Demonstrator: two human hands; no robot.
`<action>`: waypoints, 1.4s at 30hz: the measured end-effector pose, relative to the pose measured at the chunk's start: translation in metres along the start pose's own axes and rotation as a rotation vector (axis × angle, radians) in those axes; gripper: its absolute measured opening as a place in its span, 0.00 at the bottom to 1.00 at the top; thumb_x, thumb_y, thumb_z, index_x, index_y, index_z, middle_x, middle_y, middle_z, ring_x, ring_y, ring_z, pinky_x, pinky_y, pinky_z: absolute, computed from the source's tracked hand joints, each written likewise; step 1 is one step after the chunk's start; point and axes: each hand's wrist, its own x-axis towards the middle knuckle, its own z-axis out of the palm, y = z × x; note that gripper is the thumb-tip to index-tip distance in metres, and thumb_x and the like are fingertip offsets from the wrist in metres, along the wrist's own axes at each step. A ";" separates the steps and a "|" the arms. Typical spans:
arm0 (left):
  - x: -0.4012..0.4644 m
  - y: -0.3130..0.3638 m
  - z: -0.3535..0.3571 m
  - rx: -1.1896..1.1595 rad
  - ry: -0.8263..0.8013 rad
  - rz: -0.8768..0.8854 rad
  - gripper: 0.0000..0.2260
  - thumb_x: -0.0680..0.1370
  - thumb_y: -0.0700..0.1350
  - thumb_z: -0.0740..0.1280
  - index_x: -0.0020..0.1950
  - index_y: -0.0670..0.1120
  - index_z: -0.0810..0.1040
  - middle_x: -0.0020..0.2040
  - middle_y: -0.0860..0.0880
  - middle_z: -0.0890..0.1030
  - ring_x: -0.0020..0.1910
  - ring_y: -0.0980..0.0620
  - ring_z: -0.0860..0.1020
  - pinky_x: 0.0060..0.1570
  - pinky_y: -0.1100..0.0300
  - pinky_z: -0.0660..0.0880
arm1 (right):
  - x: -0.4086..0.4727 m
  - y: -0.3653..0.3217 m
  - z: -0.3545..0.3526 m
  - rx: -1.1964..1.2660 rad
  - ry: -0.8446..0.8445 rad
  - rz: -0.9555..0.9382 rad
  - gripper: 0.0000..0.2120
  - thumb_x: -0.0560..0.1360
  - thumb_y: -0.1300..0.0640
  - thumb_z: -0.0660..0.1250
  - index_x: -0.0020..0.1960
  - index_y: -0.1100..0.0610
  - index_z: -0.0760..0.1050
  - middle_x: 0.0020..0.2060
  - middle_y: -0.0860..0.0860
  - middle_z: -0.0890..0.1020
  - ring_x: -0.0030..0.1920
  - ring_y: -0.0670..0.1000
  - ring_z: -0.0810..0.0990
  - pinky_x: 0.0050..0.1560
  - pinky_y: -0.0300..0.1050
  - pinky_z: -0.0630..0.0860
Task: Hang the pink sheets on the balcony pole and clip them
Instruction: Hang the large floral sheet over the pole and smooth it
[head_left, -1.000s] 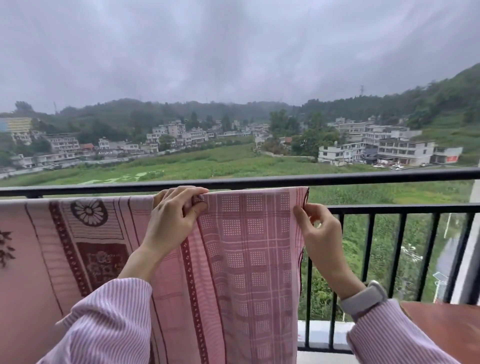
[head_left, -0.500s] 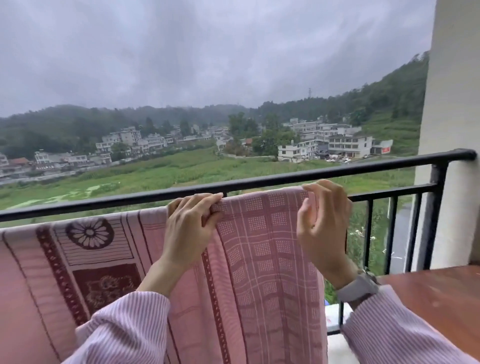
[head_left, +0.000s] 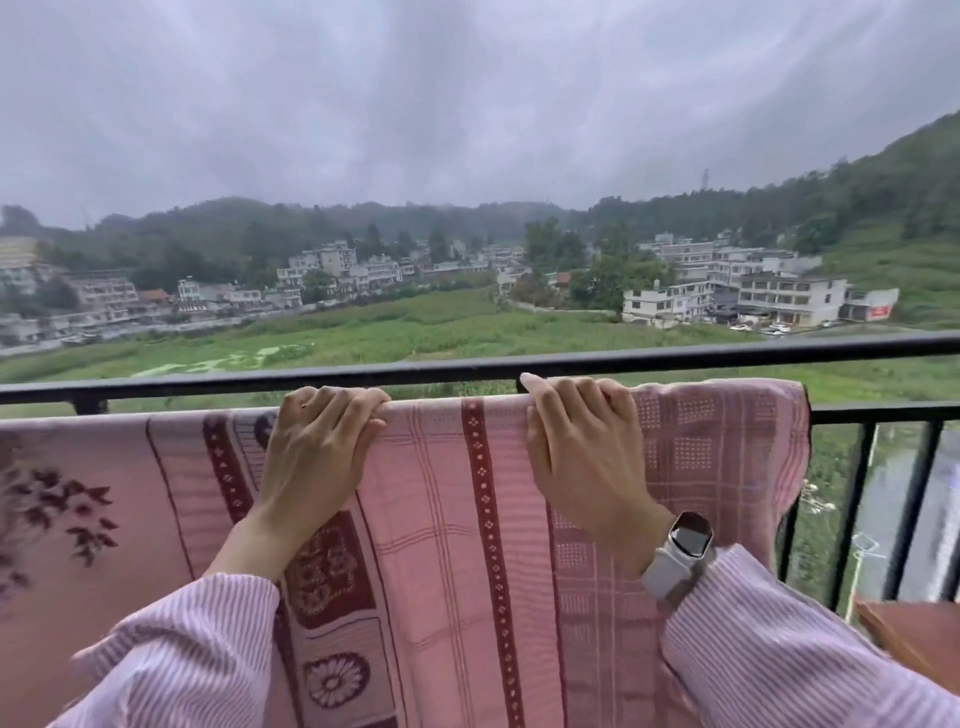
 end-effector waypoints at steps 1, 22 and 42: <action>-0.001 -0.004 0.001 0.003 0.015 0.015 0.15 0.81 0.50 0.50 0.53 0.43 0.73 0.44 0.46 0.81 0.46 0.51 0.72 0.52 0.53 0.65 | 0.000 0.000 0.000 -0.020 0.002 0.001 0.17 0.76 0.54 0.51 0.58 0.58 0.72 0.41 0.51 0.80 0.41 0.52 0.77 0.49 0.46 0.64; -0.036 -0.112 -0.020 0.004 -0.041 0.050 0.17 0.80 0.48 0.51 0.52 0.41 0.76 0.41 0.46 0.82 0.39 0.47 0.80 0.46 0.54 0.66 | 0.029 -0.139 0.021 0.068 0.001 0.043 0.15 0.76 0.56 0.52 0.60 0.56 0.69 0.51 0.50 0.79 0.55 0.49 0.74 0.70 0.60 0.55; -0.075 -0.209 -0.047 0.024 -0.067 -0.063 0.20 0.81 0.51 0.47 0.51 0.42 0.75 0.43 0.45 0.81 0.41 0.45 0.78 0.47 0.55 0.65 | 0.050 -0.208 0.053 -0.001 0.002 0.337 0.15 0.75 0.51 0.49 0.44 0.54 0.73 0.38 0.48 0.77 0.43 0.52 0.74 0.64 0.54 0.56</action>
